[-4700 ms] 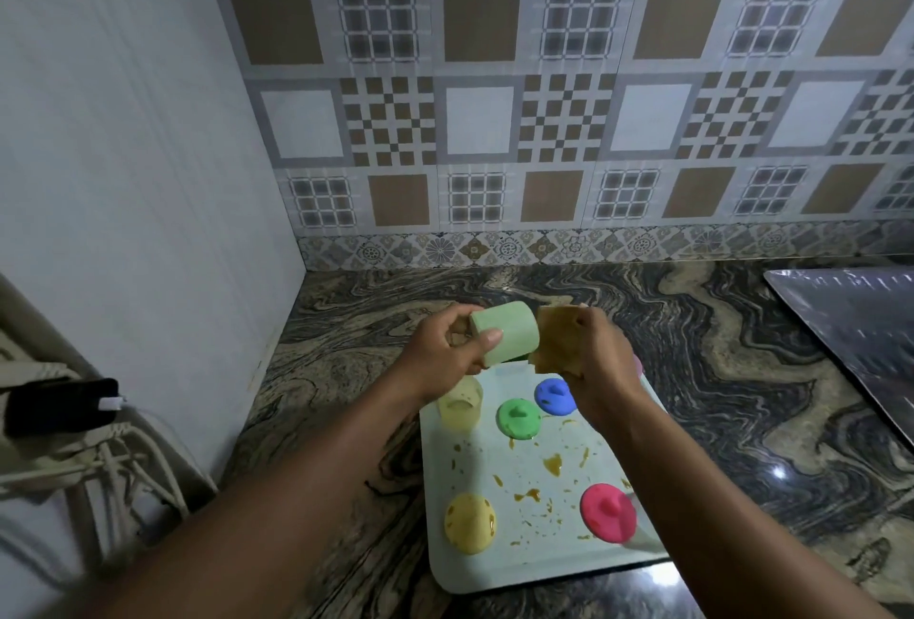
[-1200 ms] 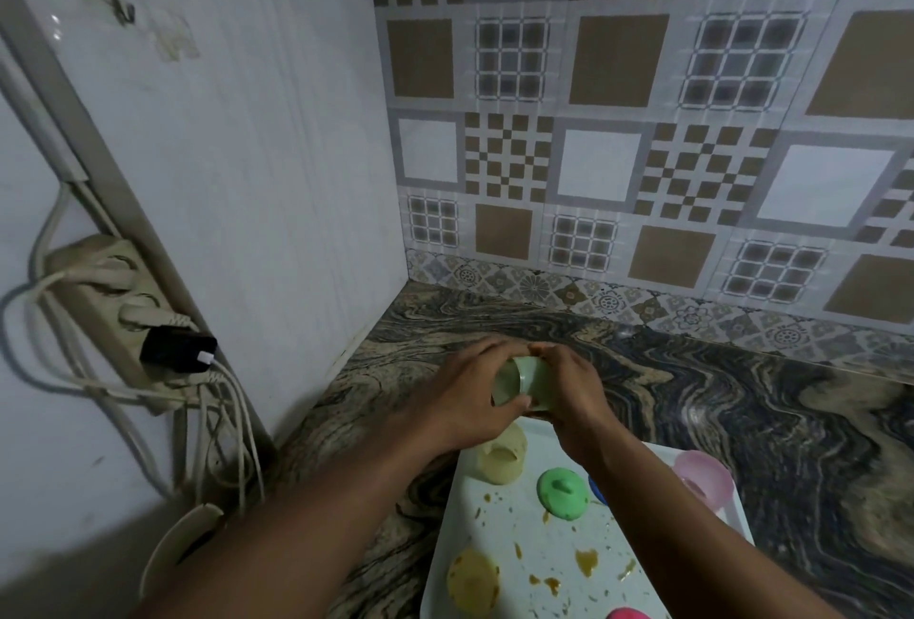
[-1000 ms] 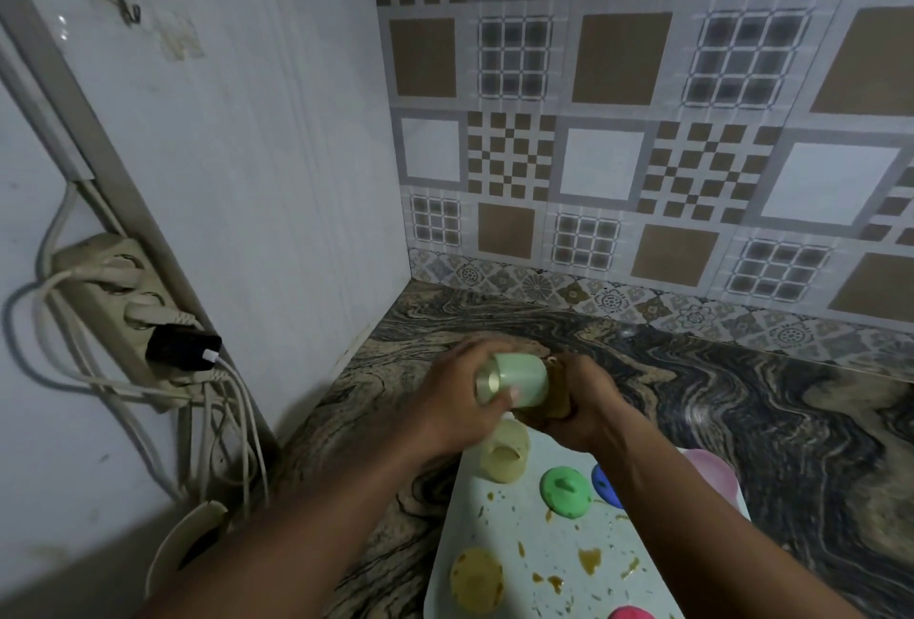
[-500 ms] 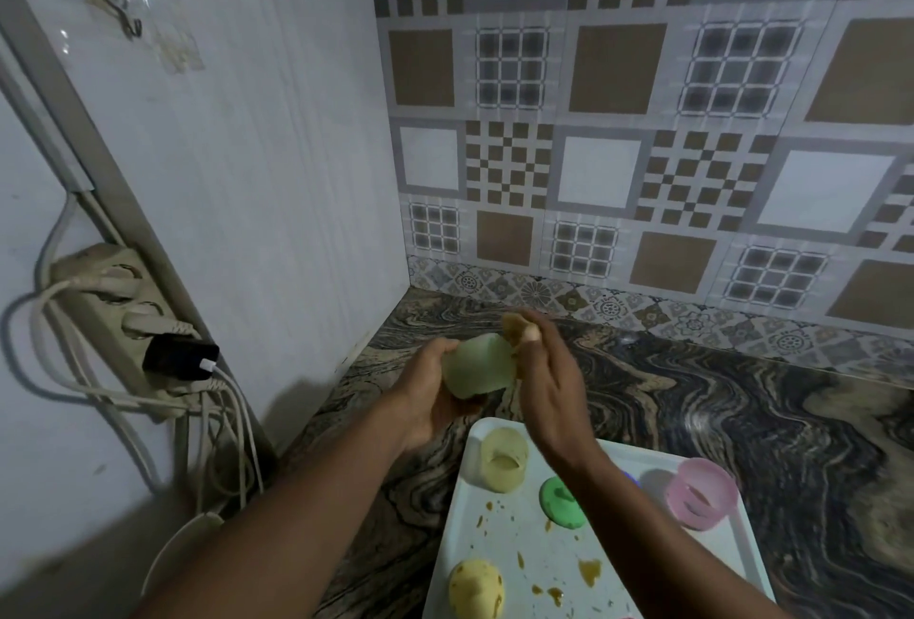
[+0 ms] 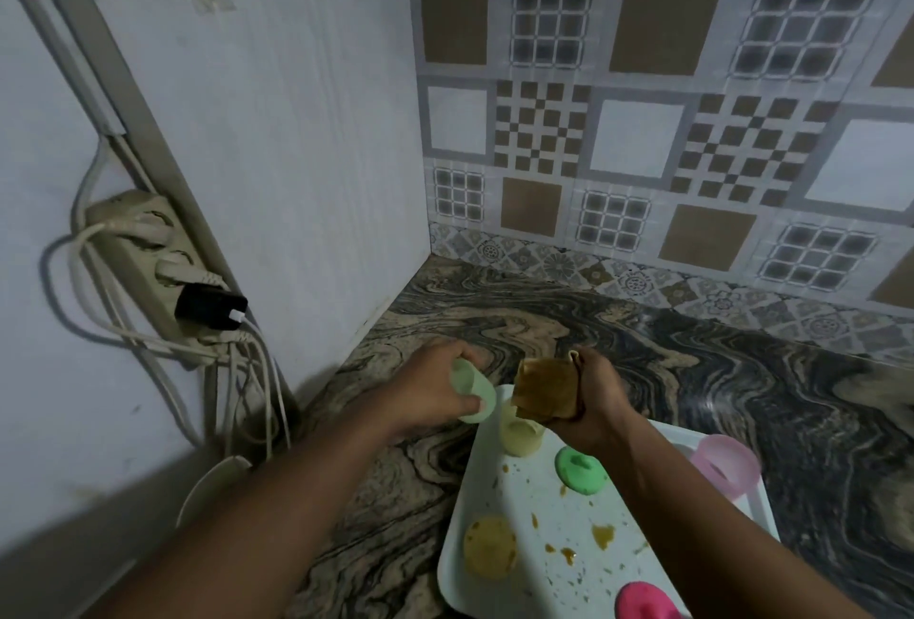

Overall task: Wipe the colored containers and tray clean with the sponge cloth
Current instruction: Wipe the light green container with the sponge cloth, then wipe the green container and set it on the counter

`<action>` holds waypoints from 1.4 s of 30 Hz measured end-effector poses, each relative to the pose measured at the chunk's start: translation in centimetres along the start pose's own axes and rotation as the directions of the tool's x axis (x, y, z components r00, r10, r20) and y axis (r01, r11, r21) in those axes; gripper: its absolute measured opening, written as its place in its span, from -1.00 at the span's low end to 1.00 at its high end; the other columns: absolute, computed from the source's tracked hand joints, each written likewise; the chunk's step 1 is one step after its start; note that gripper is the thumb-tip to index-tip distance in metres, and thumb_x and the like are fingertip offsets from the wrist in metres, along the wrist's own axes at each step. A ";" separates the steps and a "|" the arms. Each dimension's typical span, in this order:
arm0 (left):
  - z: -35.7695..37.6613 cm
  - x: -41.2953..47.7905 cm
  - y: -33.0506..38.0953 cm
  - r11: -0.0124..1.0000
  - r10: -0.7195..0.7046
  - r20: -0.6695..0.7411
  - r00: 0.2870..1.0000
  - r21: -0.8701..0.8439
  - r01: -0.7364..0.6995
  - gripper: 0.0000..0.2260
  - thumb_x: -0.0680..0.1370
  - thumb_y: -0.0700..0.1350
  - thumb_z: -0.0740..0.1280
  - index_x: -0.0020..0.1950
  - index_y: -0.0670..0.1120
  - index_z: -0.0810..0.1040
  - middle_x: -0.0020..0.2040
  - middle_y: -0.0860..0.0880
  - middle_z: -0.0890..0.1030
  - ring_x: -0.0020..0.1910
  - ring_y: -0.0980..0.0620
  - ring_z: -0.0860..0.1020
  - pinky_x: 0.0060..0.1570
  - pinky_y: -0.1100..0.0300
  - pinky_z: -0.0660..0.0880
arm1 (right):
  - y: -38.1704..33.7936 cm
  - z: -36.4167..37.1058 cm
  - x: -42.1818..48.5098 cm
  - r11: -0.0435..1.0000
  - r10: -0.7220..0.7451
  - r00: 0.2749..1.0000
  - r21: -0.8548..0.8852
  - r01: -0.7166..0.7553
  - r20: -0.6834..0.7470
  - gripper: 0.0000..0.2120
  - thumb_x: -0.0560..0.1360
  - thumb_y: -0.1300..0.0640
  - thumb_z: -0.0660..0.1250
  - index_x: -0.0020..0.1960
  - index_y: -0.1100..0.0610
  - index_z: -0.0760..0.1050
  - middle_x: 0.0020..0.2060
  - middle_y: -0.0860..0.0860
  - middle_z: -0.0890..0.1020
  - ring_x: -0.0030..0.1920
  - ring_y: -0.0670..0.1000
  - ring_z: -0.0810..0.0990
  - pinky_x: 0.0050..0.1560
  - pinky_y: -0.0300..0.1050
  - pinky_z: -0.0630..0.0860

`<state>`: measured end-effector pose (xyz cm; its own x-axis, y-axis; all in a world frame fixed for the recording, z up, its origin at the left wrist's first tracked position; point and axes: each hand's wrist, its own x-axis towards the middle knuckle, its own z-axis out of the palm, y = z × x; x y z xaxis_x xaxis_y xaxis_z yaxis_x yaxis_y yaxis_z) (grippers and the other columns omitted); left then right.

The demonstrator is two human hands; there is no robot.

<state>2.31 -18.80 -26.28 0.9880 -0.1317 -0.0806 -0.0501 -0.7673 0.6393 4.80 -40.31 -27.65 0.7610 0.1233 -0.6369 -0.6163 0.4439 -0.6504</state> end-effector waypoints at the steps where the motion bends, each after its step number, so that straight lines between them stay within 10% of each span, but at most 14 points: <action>1: 0.1 -0.4 -0.9 0.999 -0.024 0.049 0.999 0.043 0.022 -0.57 0.37 0.02 0.55 0.19 0.13 0.51 0.24 0.04 0.46 0.11 0.06 0.48 -0.02 0.20 0.44 | 0.1 -0.5 0.1 1.000 0.008 1.000 0.004 -0.008 0.008 -0.44 0.63 -0.20 0.07 0.09 0.27 0.57 -0.01 0.27 0.64 -0.06 0.26 0.61 0.02 0.17 0.53; 9: 2.1 -3.1 -4.6 0.967 -0.137 0.173 0.975 0.238 0.093 -0.49 0.40 0.02 0.51 0.29 0.15 0.42 0.26 0.02 0.40 0.19 -0.05 0.49 0.13 0.01 0.52 | 1.3 -2.9 0.6 1.000 -0.023 0.997 -0.003 0.024 0.071 -0.27 0.49 -0.39 0.24 0.11 0.30 0.61 -0.01 0.27 0.68 -0.07 0.26 0.65 -0.02 0.15 0.58; 18: 4.0 -3.3 -5.4 0.932 -0.181 0.207 0.961 0.347 0.101 -0.29 0.39 0.19 0.49 0.47 0.12 0.30 0.42 0.01 0.32 0.29 -0.10 0.45 0.18 -0.01 0.50 | 1.1 -4.6 0.7 0.985 -0.095 0.988 -0.157 0.076 -0.120 -0.64 0.55 0.15 0.23 0.24 0.32 0.56 0.05 0.26 0.67 -0.07 0.27 0.67 -0.21 0.06 0.63; 22: 3.8 -2.3 -3.4 0.931 0.066 0.035 0.997 0.358 -0.074 -0.43 0.52 0.17 0.36 0.47 0.03 0.33 0.38 -0.02 0.34 0.34 -0.09 0.37 0.18 -0.03 0.47 | -0.9 -5.3 -0.5 0.977 -0.163 0.984 -0.147 0.152 -0.070 -0.95 0.40 0.23 0.28 -0.15 0.20 0.47 -0.21 0.23 0.49 -0.31 0.19 0.52 -0.31 -0.04 0.53; 25: 4.2 -1.0 0.3 0.878 0.288 -0.006 0.958 0.401 -0.261 -0.61 0.58 0.09 0.30 0.37 0.01 0.45 0.24 0.00 0.43 0.27 -0.03 0.37 0.20 0.02 0.41 | -2.7 -6.8 -0.3 0.966 -0.172 0.985 -0.190 0.175 0.029 -0.58 0.08 0.21 0.44 -0.20 0.42 0.38 -0.31 0.24 0.32 -0.37 0.20 0.33 -0.35 -0.04 0.44; 30: 7.4 1.1 5.9 0.776 0.397 0.153 0.905 0.471 -0.420 -0.66 0.57 0.08 0.33 0.31 0.00 0.54 0.22 0.00 0.48 0.26 -0.05 0.34 0.17 0.02 0.41 | -4.7 -8.8 -0.6 0.950 -0.264 0.946 -0.219 0.222 -0.186 -0.66 0.55 0.27 0.09 0.11 0.38 0.58 -0.15 0.29 0.68 -0.24 0.25 0.68 -0.22 0.09 0.64; 42: 13.5 4.3 8.6 0.518 0.279 0.451 0.848 0.673 -0.528 -0.78 0.53 -0.04 0.33 0.13 -0.05 0.63 0.19 -0.12 0.56 0.31 -0.21 0.37 0.44 -0.14 0.12 | -4.5 -10.6 -2.7 0.959 -0.232 0.953 -0.210 0.190 -0.193 -0.70 0.58 0.32 0.13 0.09 0.53 0.52 -0.07 0.48 0.63 -0.16 0.31 0.58 -0.07 0.20 0.64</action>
<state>4.18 -34.45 -31.50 0.7578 -0.6086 -0.2353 -0.6462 -0.7501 -0.1409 3.42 -52.02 -27.36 0.8292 -0.1570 -0.5365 -0.4887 0.2624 -0.8321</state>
